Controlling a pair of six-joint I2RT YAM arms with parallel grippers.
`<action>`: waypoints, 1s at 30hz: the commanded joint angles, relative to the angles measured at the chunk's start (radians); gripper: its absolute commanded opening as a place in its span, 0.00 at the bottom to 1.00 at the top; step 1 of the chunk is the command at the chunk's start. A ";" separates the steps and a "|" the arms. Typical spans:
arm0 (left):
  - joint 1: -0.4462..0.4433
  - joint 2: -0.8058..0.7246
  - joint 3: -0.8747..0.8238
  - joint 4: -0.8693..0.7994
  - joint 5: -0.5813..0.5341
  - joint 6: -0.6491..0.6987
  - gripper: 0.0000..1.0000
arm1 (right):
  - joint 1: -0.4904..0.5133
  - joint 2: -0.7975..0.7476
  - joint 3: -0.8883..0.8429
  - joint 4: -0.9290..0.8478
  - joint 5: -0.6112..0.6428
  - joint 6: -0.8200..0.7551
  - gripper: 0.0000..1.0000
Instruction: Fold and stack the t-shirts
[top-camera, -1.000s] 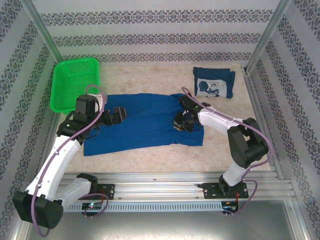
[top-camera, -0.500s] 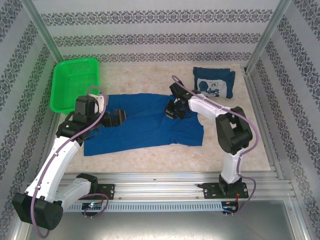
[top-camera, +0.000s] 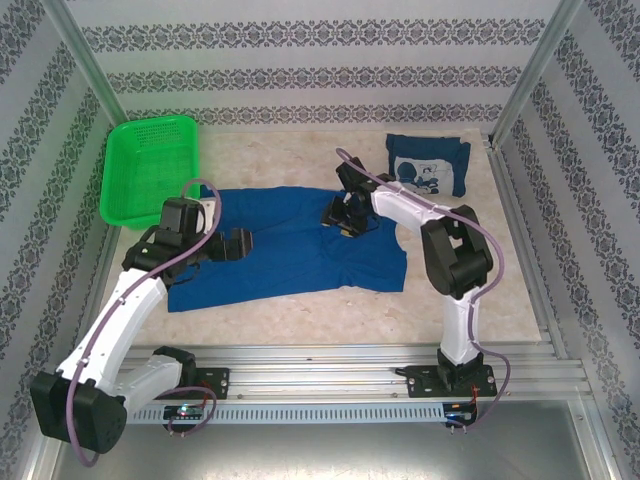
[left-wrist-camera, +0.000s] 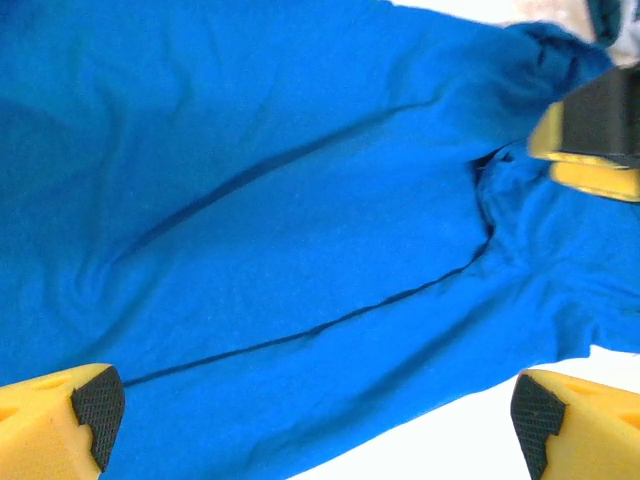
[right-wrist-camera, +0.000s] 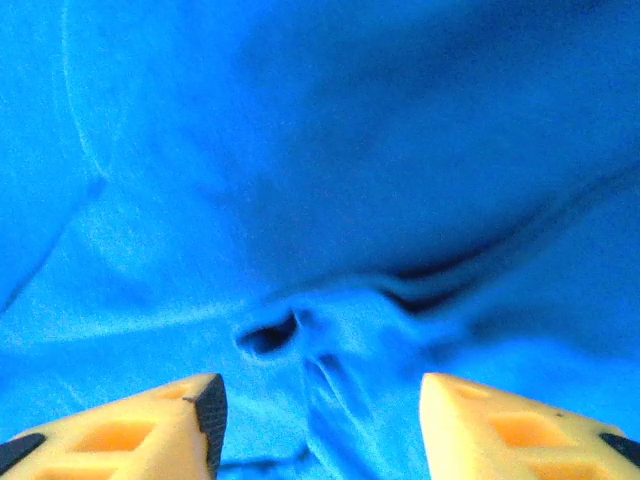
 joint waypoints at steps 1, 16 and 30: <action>-0.010 0.045 -0.015 -0.027 -0.020 -0.034 1.00 | -0.007 -0.175 -0.079 -0.097 0.042 -0.068 0.58; -0.013 0.337 -0.141 0.132 -0.083 -0.213 0.92 | -0.003 -0.210 -0.421 -0.034 0.240 0.084 0.55; -0.085 0.376 -0.278 0.039 -0.107 -0.363 0.89 | 0.054 -0.324 -0.624 -0.137 0.300 0.147 0.55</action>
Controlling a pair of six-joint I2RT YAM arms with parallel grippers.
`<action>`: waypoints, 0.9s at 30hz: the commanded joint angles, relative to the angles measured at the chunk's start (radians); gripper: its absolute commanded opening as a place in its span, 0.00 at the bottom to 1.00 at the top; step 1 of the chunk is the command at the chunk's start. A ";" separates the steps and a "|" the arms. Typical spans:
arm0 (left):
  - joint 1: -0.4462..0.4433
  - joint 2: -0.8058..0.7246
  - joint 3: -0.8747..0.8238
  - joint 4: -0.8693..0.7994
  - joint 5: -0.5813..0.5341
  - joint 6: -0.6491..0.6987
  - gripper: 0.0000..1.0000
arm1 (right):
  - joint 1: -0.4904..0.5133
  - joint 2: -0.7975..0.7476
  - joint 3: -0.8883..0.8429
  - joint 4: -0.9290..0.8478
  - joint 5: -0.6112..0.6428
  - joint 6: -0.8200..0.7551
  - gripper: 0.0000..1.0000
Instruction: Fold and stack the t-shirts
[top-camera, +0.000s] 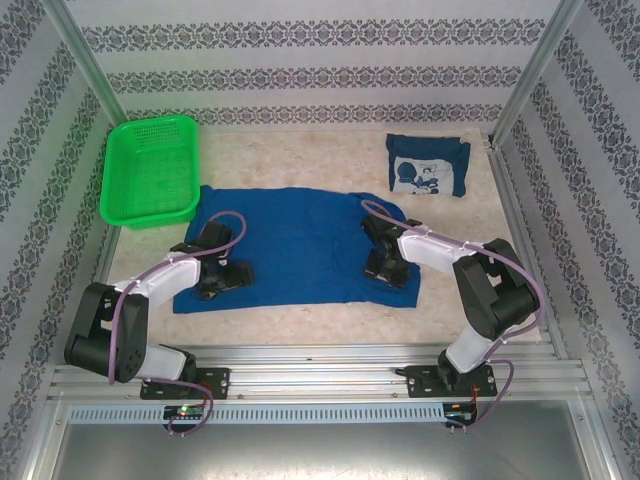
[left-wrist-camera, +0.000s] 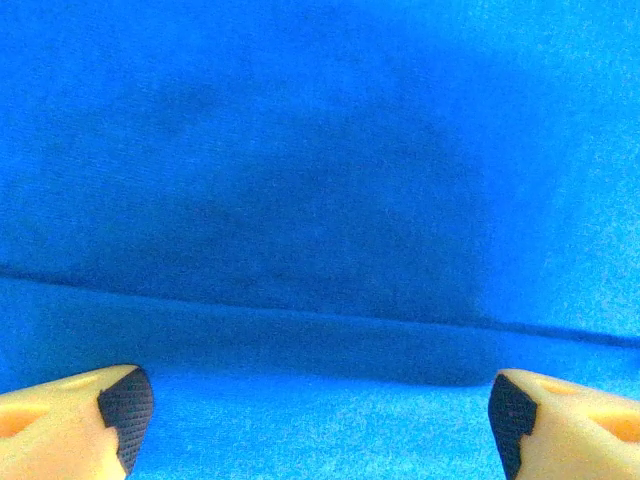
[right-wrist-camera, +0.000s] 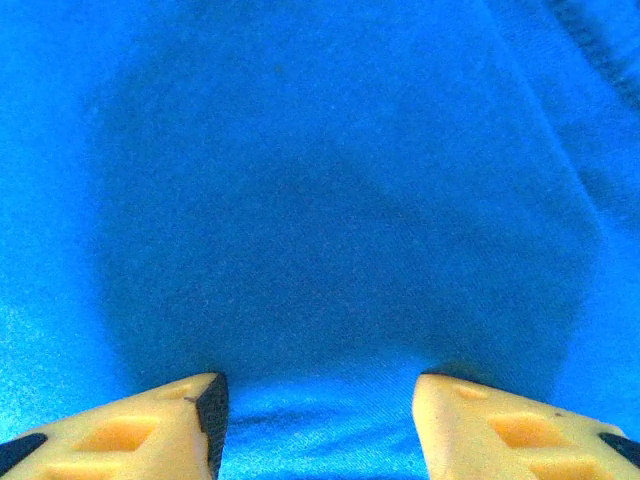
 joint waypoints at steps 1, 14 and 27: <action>-0.047 0.018 -0.061 -0.084 -0.007 -0.075 0.89 | 0.032 -0.010 -0.081 -0.098 0.030 0.044 0.55; -0.096 -0.125 -0.145 -0.232 -0.014 -0.189 0.89 | 0.065 -0.130 -0.213 -0.135 0.028 0.106 0.55; -0.095 -0.033 0.414 -0.175 0.077 -0.019 1.00 | -0.038 -0.246 0.253 -0.188 0.055 -0.375 0.77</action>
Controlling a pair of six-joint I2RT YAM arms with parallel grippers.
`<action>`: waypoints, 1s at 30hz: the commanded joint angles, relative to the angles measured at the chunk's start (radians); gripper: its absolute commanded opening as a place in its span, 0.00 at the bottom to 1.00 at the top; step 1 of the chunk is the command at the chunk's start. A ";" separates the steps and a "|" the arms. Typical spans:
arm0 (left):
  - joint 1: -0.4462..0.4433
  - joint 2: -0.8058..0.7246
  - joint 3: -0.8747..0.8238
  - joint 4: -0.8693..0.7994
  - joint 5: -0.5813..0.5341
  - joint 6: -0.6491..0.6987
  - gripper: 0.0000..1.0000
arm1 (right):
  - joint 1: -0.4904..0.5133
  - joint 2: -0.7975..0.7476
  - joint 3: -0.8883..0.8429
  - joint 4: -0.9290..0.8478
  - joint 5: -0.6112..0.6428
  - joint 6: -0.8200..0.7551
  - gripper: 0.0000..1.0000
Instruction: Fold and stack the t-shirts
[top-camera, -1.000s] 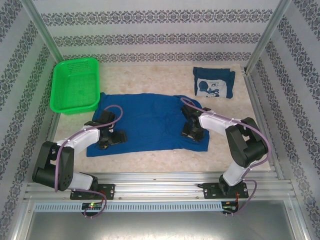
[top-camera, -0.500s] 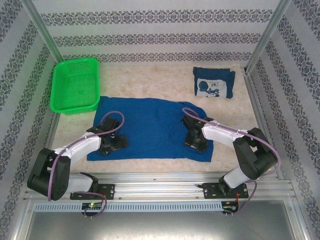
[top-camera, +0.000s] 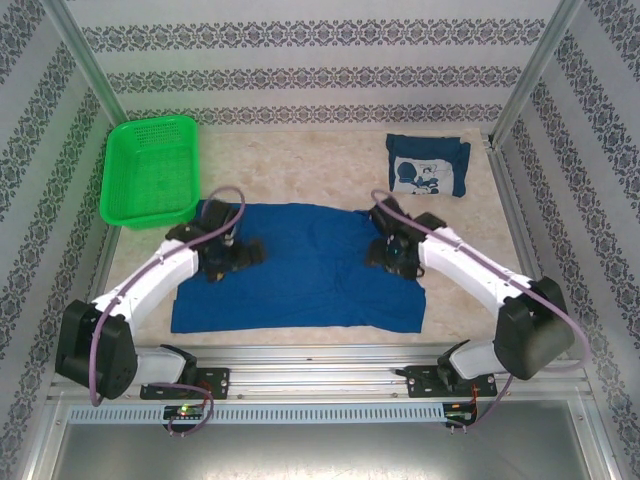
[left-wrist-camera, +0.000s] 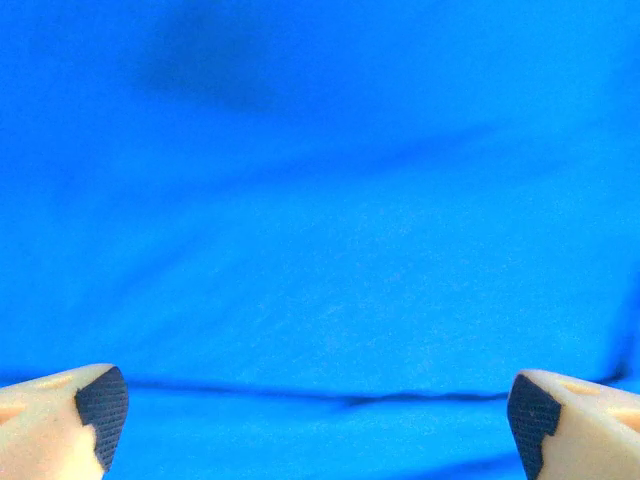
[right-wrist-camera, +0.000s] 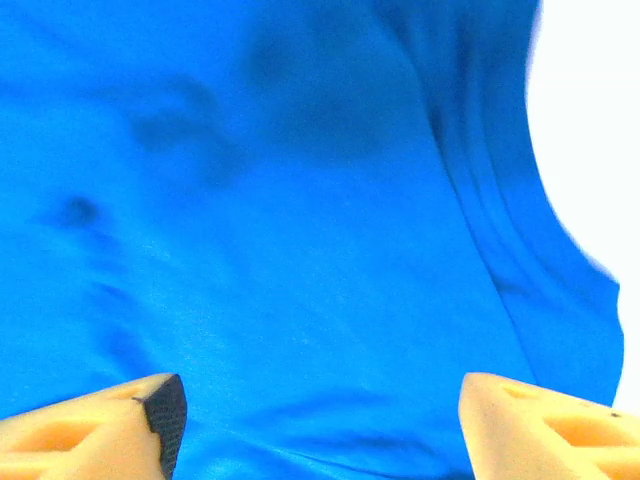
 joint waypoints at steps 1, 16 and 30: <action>-0.008 0.060 0.153 0.046 0.068 0.121 1.00 | -0.085 0.045 0.133 0.018 -0.056 -0.330 0.76; -0.005 0.232 0.335 0.157 0.270 0.295 0.99 | -0.226 0.715 0.737 -0.110 -0.230 -0.817 0.66; 0.017 0.125 0.233 0.113 0.203 0.297 0.99 | -0.262 0.906 0.867 -0.122 -0.261 -0.817 0.59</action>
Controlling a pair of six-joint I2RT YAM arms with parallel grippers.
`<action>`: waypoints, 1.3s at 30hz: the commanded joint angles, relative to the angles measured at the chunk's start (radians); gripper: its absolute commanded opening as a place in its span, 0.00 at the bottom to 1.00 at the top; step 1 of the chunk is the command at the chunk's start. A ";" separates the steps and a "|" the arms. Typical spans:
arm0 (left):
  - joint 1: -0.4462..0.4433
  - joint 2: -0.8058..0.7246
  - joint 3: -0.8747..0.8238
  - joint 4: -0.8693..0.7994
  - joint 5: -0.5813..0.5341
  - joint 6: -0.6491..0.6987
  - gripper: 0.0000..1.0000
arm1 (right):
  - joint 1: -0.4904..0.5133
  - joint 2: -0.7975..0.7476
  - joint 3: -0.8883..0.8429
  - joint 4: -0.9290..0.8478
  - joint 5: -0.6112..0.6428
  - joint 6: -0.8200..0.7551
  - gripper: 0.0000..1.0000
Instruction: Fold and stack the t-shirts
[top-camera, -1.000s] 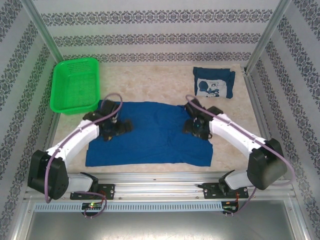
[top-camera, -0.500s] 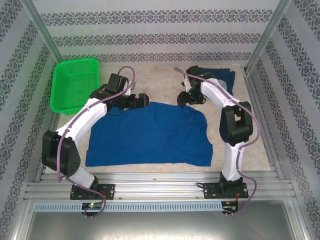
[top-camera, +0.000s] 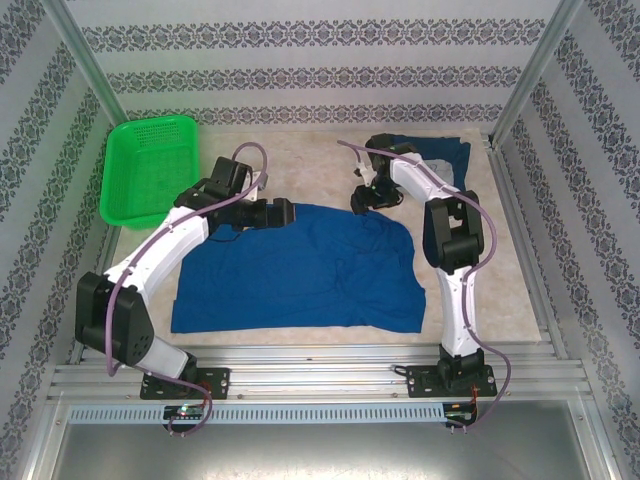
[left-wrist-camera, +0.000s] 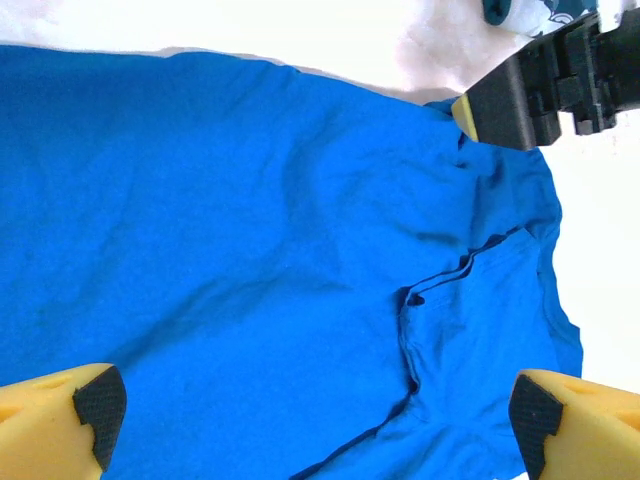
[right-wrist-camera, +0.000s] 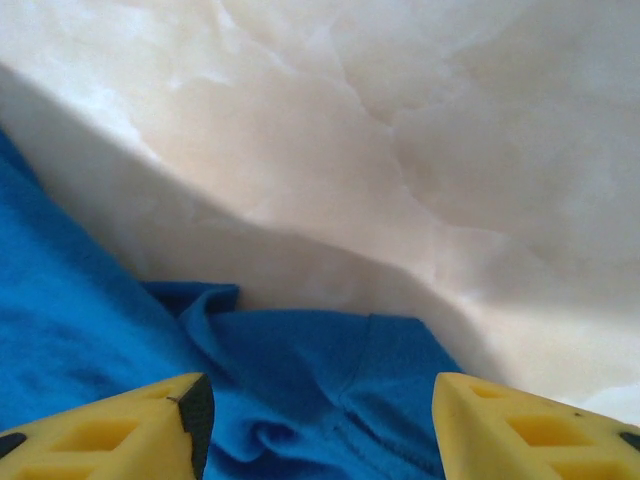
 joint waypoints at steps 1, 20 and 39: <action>0.014 -0.039 -0.025 -0.020 -0.028 0.020 0.99 | -0.015 0.045 0.044 -0.022 -0.033 0.002 0.57; 0.020 -0.058 -0.404 0.028 -0.207 -0.111 0.98 | -0.078 -0.002 0.016 0.040 -0.038 0.100 0.15; 0.047 0.097 -0.467 -0.006 -0.280 -0.159 0.98 | -0.216 -0.174 -0.201 0.257 0.043 0.320 0.09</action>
